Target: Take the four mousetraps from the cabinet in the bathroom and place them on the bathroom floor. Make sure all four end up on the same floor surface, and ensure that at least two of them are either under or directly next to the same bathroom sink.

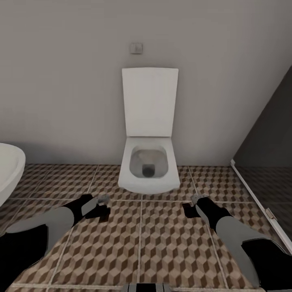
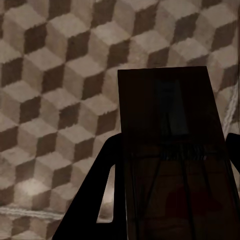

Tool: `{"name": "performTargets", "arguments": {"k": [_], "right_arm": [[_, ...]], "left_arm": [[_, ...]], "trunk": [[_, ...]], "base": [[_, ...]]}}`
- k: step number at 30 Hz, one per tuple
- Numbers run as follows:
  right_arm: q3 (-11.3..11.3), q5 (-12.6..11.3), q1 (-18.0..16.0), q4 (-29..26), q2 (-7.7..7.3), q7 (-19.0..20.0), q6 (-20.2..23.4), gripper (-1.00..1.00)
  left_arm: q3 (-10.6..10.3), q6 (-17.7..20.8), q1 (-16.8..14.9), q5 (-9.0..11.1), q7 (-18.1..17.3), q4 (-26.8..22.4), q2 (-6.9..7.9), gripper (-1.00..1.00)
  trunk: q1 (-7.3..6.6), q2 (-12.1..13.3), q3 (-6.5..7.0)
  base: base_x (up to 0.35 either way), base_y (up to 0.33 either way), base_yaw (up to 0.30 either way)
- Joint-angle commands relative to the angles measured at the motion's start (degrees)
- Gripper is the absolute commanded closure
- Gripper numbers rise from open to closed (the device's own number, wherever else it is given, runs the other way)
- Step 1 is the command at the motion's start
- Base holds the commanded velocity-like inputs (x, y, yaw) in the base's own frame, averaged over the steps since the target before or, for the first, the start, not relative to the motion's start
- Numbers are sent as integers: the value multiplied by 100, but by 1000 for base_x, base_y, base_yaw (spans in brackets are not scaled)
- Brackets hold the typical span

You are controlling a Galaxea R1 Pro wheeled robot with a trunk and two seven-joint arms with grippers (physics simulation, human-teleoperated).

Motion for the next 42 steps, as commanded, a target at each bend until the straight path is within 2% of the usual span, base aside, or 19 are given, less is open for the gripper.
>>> {"name": "performTargets", "arguments": {"k": [1,18,32,42], "right_arm": [[38,-16,-1,-11,-4,6,34,100],[38,-16,-1,-11,-14,11,32,100],[32,-20,-1,-11,-47,-11,41,100],[30,-2,-1,-11,-132,-22,38,100]], "left_arm": [[-20,8,-5,54,53,-23,6,100],[-22,-2,-4,54,54,-22,5,100],[-22,-9,-4,54,54,-22,5,100],[-32,-11,-4,48,54,-22,13,100]], "trunk": [[2,-2,-5],[2,-2,-5],[2,-2,-5],[2,-2,-5]], "base": [[290,0,0],[317,0,0],[27,0,0],[58,5,0]]}}
